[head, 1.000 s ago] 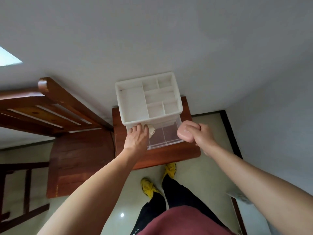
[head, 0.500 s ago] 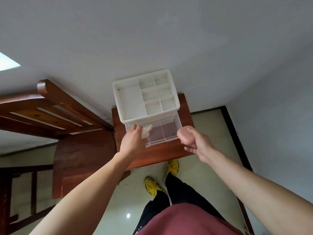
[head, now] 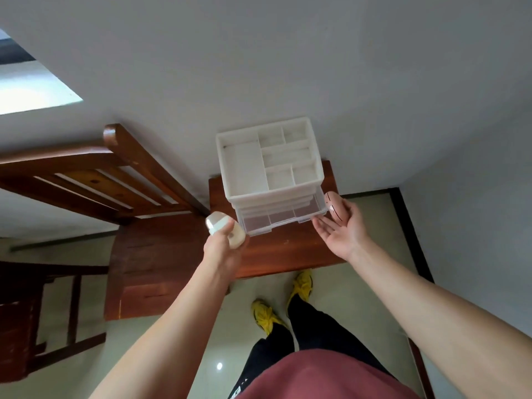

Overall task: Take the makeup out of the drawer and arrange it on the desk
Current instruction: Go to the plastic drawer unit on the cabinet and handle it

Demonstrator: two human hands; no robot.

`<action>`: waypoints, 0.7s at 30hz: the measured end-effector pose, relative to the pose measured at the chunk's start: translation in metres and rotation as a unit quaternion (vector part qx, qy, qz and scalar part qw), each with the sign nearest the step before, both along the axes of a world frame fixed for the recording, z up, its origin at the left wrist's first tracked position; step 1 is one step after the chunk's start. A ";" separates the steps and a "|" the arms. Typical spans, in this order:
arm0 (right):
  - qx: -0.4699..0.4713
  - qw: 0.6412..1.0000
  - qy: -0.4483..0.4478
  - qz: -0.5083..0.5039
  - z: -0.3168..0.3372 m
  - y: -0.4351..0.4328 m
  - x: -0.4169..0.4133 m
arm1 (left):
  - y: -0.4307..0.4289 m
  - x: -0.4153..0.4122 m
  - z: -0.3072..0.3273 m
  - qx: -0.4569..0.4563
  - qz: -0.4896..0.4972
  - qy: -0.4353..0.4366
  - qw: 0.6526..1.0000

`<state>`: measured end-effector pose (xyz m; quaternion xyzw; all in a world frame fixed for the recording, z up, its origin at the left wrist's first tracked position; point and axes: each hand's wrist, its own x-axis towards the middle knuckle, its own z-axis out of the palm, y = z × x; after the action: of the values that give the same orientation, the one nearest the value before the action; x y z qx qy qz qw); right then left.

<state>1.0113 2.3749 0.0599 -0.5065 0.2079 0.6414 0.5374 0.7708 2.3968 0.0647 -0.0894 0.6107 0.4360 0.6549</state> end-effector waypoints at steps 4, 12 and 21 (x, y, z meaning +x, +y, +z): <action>0.014 1.000 0.001 0.001 0.003 0.019 -0.007 | 0.021 0.000 0.006 0.012 0.045 -0.038 0.998; 0.031 0.999 -0.002 0.011 0.006 0.055 -0.014 | 0.058 -0.002 0.011 0.039 0.083 -0.070 0.993; 0.023 0.997 -0.037 0.064 0.000 0.050 -0.016 | 0.056 -0.009 0.009 0.038 0.048 -0.049 0.997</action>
<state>0.9958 2.4253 0.0601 -0.5298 0.1402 0.6597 0.5143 0.7614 2.4527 0.0738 -0.1145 0.5555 0.4849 0.6657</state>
